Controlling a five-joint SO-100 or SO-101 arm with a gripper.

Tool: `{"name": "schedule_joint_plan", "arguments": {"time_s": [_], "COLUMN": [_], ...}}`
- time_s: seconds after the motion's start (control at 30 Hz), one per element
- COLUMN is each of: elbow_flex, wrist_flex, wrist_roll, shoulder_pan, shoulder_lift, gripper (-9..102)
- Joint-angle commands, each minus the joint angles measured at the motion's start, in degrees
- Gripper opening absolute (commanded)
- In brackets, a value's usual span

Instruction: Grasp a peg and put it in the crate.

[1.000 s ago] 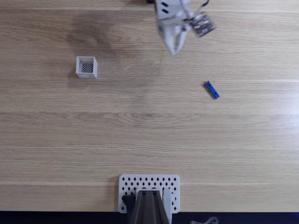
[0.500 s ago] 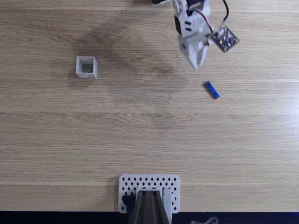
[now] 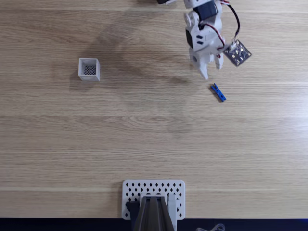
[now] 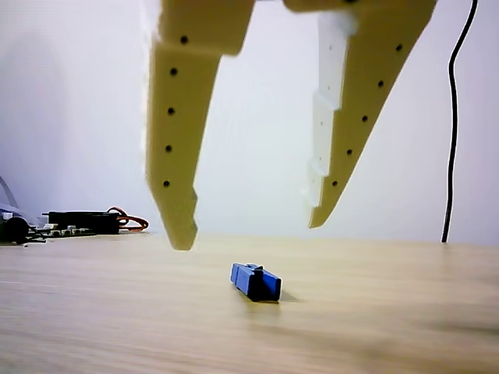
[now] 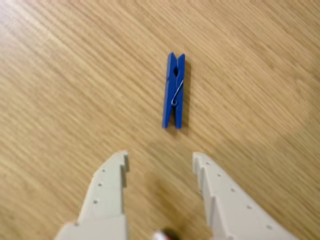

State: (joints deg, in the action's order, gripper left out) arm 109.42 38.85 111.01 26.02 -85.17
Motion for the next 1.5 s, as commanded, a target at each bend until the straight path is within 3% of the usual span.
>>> {"name": "schedule_joint_plan", "arguments": {"time_s": [0.0,0.8,1.0,1.17,1.3,1.47], "elbow_flex": [-9.8,-18.7,-18.5,-15.1,-12.7,-3.5], "wrist_flex": [-1.2,-1.2,-0.3,-1.3,-6.9,-23.4], "wrist_roll": [-0.4,-0.5,-0.5,-3.6,-9.9,-14.6], "shoulder_pan": [-0.6,-0.6,-0.7,-0.8,-1.6,-8.6], "shoulder_lift": [1.3,15.6,15.6,14.1,10.3,0.8], "gripper": [21,20,-2,1,-1,0]}}
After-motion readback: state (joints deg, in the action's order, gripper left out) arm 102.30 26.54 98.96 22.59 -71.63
